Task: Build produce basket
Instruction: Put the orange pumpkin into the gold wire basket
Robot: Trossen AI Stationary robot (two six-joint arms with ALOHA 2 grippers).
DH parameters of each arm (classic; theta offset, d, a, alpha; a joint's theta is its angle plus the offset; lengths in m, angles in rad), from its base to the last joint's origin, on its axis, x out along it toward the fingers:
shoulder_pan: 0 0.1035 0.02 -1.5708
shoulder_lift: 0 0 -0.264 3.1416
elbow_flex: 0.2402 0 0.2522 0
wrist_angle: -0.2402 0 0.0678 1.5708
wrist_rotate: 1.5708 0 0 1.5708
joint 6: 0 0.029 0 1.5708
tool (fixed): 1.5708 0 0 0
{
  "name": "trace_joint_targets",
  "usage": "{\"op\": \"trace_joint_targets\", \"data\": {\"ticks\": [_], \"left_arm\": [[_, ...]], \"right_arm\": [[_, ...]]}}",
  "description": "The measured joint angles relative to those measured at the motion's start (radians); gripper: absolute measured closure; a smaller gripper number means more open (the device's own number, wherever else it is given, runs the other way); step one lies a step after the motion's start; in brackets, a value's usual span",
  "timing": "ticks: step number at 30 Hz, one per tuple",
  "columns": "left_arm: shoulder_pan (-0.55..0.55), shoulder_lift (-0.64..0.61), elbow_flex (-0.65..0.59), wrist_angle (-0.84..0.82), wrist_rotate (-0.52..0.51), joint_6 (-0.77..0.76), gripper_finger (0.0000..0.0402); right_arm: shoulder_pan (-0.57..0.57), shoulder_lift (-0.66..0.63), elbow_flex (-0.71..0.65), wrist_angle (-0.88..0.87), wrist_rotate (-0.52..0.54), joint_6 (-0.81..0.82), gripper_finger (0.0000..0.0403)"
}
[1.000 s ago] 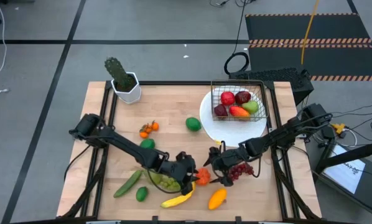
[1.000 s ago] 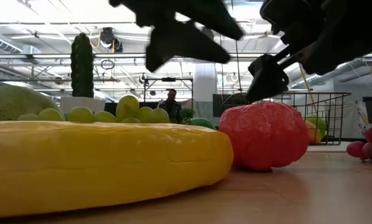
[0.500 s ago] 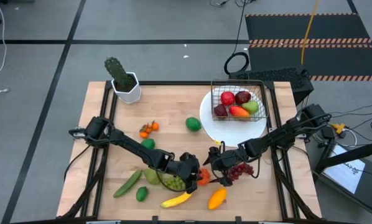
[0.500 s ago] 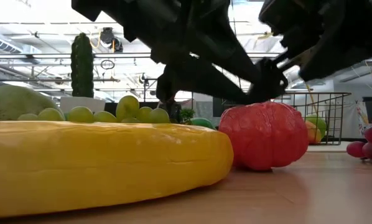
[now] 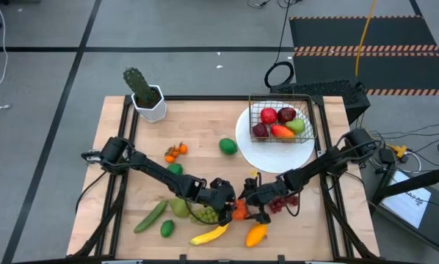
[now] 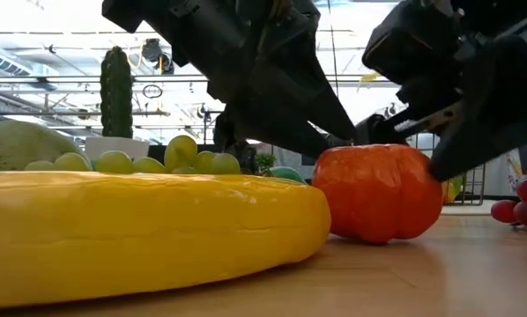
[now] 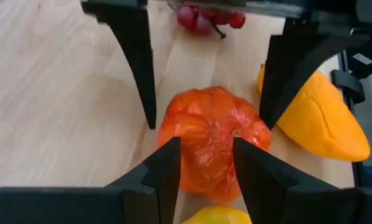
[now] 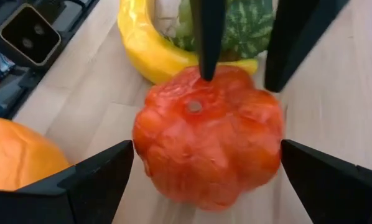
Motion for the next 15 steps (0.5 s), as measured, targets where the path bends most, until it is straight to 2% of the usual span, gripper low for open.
{"op": "trace_joint_targets", "data": {"ticks": [8,15], "left_arm": [[0.003,0.000,0.000,-0.008,0.001,-0.020,0.0257],[0.026,-0.069,0.000,-0.052,0.019,-0.146,0.0257]], "right_arm": [[0.000,0.049,0.000,0.073,-0.005,-0.002,0.0014],[0.000,0.048,0.000,0.072,-0.004,-0.002,0.0045]]}}
